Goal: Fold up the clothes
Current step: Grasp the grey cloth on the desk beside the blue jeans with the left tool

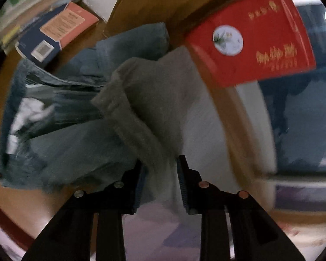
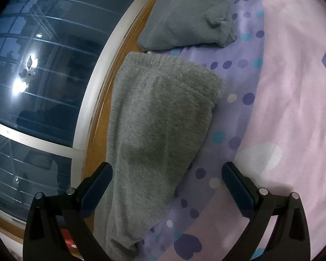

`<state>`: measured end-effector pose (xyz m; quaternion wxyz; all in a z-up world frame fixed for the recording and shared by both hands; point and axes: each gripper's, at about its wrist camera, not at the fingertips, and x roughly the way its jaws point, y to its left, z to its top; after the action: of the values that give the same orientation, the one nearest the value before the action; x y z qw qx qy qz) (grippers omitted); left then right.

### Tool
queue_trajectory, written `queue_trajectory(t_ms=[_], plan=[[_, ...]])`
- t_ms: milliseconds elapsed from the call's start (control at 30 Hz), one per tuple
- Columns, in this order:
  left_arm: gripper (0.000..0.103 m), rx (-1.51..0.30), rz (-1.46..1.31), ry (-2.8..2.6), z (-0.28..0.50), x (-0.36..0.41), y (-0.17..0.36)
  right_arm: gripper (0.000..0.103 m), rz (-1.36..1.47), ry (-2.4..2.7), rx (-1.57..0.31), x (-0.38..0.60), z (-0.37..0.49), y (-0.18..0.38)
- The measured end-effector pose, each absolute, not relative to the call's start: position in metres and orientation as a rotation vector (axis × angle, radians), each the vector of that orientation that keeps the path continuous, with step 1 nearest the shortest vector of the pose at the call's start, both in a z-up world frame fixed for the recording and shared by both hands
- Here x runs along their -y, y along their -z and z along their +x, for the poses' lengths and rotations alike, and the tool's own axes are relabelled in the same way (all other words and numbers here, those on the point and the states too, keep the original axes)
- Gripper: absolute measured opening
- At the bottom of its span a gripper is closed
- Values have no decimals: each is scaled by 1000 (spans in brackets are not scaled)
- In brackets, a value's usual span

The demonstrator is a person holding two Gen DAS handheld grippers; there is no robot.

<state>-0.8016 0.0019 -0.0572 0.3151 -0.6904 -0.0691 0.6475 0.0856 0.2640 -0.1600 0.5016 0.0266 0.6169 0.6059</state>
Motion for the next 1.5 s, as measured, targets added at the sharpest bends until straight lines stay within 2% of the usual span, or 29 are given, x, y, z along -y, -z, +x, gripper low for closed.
queue_trajectory(t_ms=[133,267,400,533,600,800,867,900,1000,1133,1300,1500], plan=[[27,89,-1832,-1712,-792,23,59,102,70,-1464,-1488,-257,90,160],[27,344,-1765,-1918,-821,51,66,102,91,-1452,-1500,-254,92,162],[27,556,-1734,-1884,-846,49,89,102,47,-1471,-1493,-255,88,156],[27,498,-1720,-1836,-835,6,106,102,81,-1427,-1464,-246,98,155],[27,539,-1675,-1791,-828,7,100,102,111,-1413,-1469,-242,103,156],[29,510,-1498,-1943,-816,53,36,102,111,-1409,-1454,-231,107,157],[45,541,-1412,-1996,-834,59,29,102,122,-1402,-1452,-228,108,160],[47,558,-1368,-2023,-844,61,26,102,128,-1397,-1454,-227,108,161],[47,452,-1616,-1867,-860,17,74,103,113,-1399,-1454,-231,104,157],[48,407,-1765,-1840,-845,2,115,103,96,-1452,-1407,-232,95,144],[51,629,-1666,-1778,-850,4,114,103,133,-1460,-1401,-224,98,146],[57,510,-1579,-1730,-848,-33,90,103,140,-1446,-1439,-224,94,156]])
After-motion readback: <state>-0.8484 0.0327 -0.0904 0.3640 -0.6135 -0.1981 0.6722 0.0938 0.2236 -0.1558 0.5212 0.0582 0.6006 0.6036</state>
